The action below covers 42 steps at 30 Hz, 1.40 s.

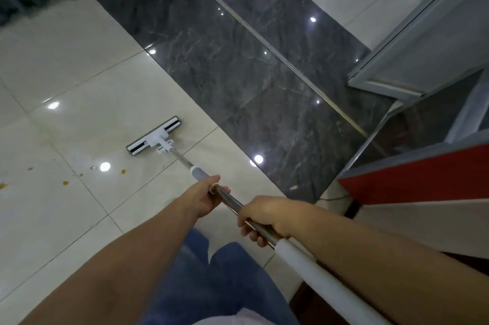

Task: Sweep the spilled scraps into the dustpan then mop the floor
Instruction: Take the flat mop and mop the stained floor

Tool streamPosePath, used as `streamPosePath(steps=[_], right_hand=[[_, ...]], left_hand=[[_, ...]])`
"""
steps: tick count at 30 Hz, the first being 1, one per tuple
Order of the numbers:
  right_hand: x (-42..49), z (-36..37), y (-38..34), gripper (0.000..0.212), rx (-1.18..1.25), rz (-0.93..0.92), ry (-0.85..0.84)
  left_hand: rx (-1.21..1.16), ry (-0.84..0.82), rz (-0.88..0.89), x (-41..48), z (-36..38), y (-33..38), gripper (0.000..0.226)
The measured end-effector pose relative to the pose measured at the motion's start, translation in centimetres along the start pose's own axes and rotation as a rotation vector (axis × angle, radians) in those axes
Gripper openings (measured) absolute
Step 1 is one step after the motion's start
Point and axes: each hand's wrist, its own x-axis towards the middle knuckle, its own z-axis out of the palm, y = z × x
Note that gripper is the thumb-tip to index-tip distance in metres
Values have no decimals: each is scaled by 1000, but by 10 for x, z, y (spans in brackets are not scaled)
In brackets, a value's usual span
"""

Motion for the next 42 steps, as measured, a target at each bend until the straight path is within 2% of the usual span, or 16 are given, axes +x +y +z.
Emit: streamPosePath(steps=[4,7,14,22,27,32,37,42], right_hand=[[16,-2,30,27,-170,-126,48],[7,-14,60,20,-136,-149,22],[-11,-45,117,20,-197,-138,67],[-2,-46,113,21,-214,-90,69],[7,-57,60,21,-210,-52,71],[23,-61,-21,21,-218,-36,100],[73,-27,-150,22,-98,-64,27],[129,20,-311,25,-74,-150,-42]], left_hand=[[-144,10,-49,10,12,-12,9],[-129,-21,-81,8,25,-34,6],[-87,-84,-174,0,58,-86,6],[-199,-99,-264,15,53,-86,13],[-151,-79,-263,34,61,-42,17],[-227,25,-227,55,64,30,16],[-287,123,-110,94,18,159,22],[-469,146,24,144,-48,315,27]])
